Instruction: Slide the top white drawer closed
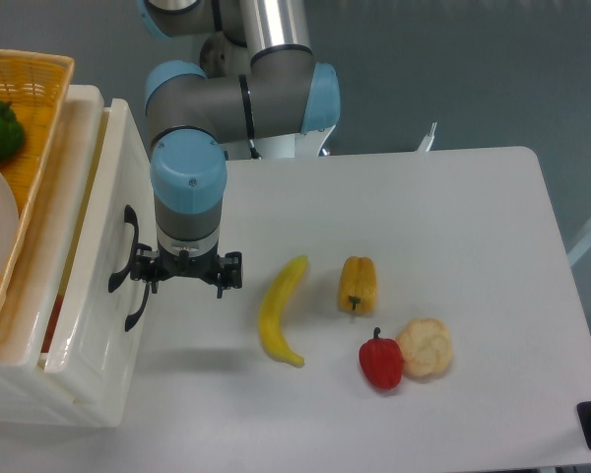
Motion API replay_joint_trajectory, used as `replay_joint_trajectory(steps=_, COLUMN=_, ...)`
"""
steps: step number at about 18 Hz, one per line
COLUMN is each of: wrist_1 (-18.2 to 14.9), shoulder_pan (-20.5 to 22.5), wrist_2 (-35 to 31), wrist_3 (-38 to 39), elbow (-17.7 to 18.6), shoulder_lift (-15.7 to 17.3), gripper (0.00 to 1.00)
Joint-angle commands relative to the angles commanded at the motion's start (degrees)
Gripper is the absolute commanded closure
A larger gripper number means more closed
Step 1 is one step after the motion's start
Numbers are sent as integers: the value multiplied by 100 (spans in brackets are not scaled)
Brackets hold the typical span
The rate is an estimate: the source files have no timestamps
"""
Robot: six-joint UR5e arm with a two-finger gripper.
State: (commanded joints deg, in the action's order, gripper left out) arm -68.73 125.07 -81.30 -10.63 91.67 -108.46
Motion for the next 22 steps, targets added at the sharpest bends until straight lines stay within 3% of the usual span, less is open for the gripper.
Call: replay_joint_trajectory(steps=22, wrist_1=-9, shoulder_pan=-35, wrist_2=0, wrist_3=70, elbow=9, shoulder_lift=71, gripper=0)
